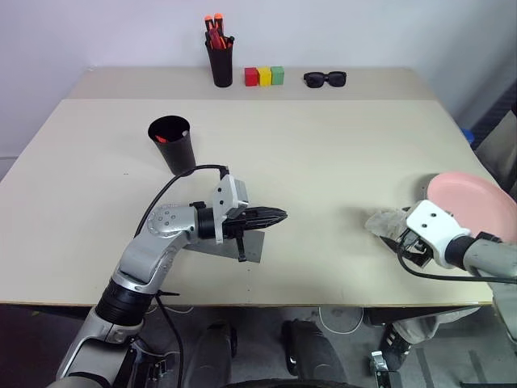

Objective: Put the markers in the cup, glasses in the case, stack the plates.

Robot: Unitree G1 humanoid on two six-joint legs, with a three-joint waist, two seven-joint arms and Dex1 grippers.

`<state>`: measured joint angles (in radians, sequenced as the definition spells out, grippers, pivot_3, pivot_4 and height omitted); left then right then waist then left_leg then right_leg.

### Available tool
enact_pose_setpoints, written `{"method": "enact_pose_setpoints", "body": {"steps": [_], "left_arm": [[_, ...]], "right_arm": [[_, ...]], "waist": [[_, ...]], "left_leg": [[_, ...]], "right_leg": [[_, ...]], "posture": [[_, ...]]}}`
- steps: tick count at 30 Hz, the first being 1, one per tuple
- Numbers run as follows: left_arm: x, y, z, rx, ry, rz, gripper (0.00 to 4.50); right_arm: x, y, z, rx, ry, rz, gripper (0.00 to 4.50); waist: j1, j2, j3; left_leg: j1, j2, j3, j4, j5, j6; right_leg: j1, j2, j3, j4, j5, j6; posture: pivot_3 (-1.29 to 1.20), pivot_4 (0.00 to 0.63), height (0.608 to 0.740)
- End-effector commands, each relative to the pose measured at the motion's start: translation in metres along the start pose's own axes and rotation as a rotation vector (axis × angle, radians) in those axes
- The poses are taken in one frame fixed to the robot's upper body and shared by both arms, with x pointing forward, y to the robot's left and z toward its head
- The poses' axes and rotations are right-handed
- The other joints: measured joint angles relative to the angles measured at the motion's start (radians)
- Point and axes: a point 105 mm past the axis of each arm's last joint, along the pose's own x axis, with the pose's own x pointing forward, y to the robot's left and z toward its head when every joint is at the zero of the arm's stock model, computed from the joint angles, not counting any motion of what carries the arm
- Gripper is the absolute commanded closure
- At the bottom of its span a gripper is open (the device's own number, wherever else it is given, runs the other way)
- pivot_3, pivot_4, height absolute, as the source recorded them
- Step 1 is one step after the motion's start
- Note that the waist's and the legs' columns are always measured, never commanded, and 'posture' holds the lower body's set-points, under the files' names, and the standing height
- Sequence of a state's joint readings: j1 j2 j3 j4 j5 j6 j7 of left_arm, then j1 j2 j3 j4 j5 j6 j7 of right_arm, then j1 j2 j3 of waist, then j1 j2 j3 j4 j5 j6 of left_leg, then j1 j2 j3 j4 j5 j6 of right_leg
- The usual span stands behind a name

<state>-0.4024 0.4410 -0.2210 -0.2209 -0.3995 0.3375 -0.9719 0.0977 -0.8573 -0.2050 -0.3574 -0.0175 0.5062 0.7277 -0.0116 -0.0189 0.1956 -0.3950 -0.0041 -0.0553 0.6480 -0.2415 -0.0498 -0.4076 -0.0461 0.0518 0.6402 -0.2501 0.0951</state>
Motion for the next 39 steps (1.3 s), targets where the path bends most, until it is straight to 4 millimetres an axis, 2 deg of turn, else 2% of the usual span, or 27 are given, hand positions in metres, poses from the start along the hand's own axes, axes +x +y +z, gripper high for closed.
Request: {"method": "enact_pose_setpoints", "body": {"steps": [1, 5, 6, 9, 13, 17, 19, 22, 27, 29, 34, 39], "left_arm": [[0.0, -0.004, 0.011, 0.051, -0.024, -0.001, 4.5], [-0.001, -0.005, 0.01, 0.054, -0.018, -0.004, 4.5], [0.0, -0.005, 0.01, 0.058, -0.016, -0.005, 4.5], [0.002, -0.002, 0.011, 0.065, -0.019, -0.004, 4.5], [0.003, 0.001, 0.011, 0.07, -0.02, -0.001, 4.5], [0.002, 0.003, 0.009, 0.07, -0.02, 0.003, 4.5], [0.002, 0.003, 0.008, 0.07, -0.019, 0.005, 4.5], [-0.001, 0.005, 0.007, 0.071, -0.013, 0.026, 4.5], [-0.012, 0.012, 0.006, 0.07, -0.002, 0.091, 4.5], [-0.018, 0.016, 0.005, 0.067, 0.006, 0.127, 4.5], [-0.051, 0.032, 0.002, 0.04, 0.033, 0.302, 4.5], [-0.104, 0.042, -0.008, 0.032, 0.117, 0.531, 4.5]], "right_arm": [[-0.004, -0.012, 0.0, -0.041, 0.001, -0.057, 2.23], [-0.009, -0.021, -0.002, -0.086, 0.006, -0.09, 4.33], [-0.011, -0.025, -0.001, -0.105, 0.006, -0.105, 4.47], [-0.021, -0.043, 0.003, -0.129, 0.009, -0.18, 4.47], [-0.039, -0.083, 0.0, -0.145, 0.061, -0.341, 4.47], [-0.049, -0.11, -0.014, -0.121, 0.137, -0.45, 4.47], [-0.049, -0.116, -0.021, -0.123, 0.175, -0.464, 4.47], [-0.047, -0.12, -0.028, -0.102, 0.196, -0.479, 3.49], [-0.04, -0.123, -0.017, -0.164, 0.17, -0.5, 1.09], [-0.036, -0.121, -0.008, -0.181, 0.126, -0.482, 1.09], [-0.019, -0.097, 0.039, -0.119, -0.141, -0.348, 1.09], [-0.001, -0.061, 0.082, 0.032, -0.386, -0.117, 1.09]], "waist": [[-0.001, 0.0, 0.0], [-0.002, 0.0, 0.0], [-0.002, 0.0, 0.0], [-0.001, 0.0, 0.0], [-0.001, 0.0, 0.0], [-0.002, 0.0, 0.0], [-0.002, 0.0, 0.0], [-0.003, 0.0, 0.0], [-0.007, 0.001, 0.0], [-0.007, 0.001, 0.0], [-0.01, 0.001, 0.0], [-0.008, 0.001, 0.0]], "left_leg": [[0.0, 0.0, 0.0, 0.0, 0.0, 0.0], [0.001, 0.0, 0.0, 0.0, 0.0, 0.0], [0.0, 0.0, 0.0, 0.0, 0.0, 0.0], [0.0, 0.0, 0.0, 0.0, 0.0, 0.0], [0.0, 0.0, 0.0, 0.0, 0.0, 0.0], [0.0, 0.0, 0.0, -0.001, 0.0, 0.001], [0.0, 0.0, 0.0, -0.001, 0.0, 0.001], [0.0, 0.0, 0.0, -0.001, 0.0, 0.001], [0.0, 0.0, 0.0, -0.001, -0.001, 0.001], [0.001, 0.0, 0.0, -0.001, -0.001, 0.001], [0.001, 0.001, 0.0, -0.002, -0.001, 0.001], [0.001, 0.002, 0.0, -0.002, -0.001, 0.002]], "right_leg": [[0.0, 0.0, 0.0, 0.0, 0.0, 0.0], [0.0, 0.001, 0.0, 0.0, 0.0, 0.0], [0.0, 0.001, 0.0, 0.0, 0.0, 0.0], [0.0, 0.0, 0.0, -0.001, -0.001, 0.002], [0.001, 0.0, 0.0, -0.001, -0.001, 0.002], [0.001, 0.001, 0.0, -0.001, 0.0, 0.0], [0.001, 0.001, 0.0, -0.001, 0.0, 0.0], [0.001, 0.0, 0.0, -0.002, 0.0, 0.0], [0.001, 0.001, 0.0, -0.002, 0.0, 0.0], [0.001, 0.001, 0.0, -0.002, 0.0, 0.0], [0.001, 0.001, 0.0, -0.002, 0.0, 0.0], [0.001, 0.001, 0.0, -0.002, 0.0, 0.0]], "posture": [[0.0, 0.15, 0.74], [0.0, 0.15, 0.74], [0.0, 0.15, 0.74], [0.0, 0.15, 0.74], [0.0, 0.15, 0.74], [0.0, 0.15, 0.74], [0.0, 0.15, 0.74], [0.0, 0.15, 0.74], [0.0, 0.15, 0.74], [0.0, 0.15, 0.74], [0.0, 0.15, 0.74], [0.0, 0.15, 0.74]]}}
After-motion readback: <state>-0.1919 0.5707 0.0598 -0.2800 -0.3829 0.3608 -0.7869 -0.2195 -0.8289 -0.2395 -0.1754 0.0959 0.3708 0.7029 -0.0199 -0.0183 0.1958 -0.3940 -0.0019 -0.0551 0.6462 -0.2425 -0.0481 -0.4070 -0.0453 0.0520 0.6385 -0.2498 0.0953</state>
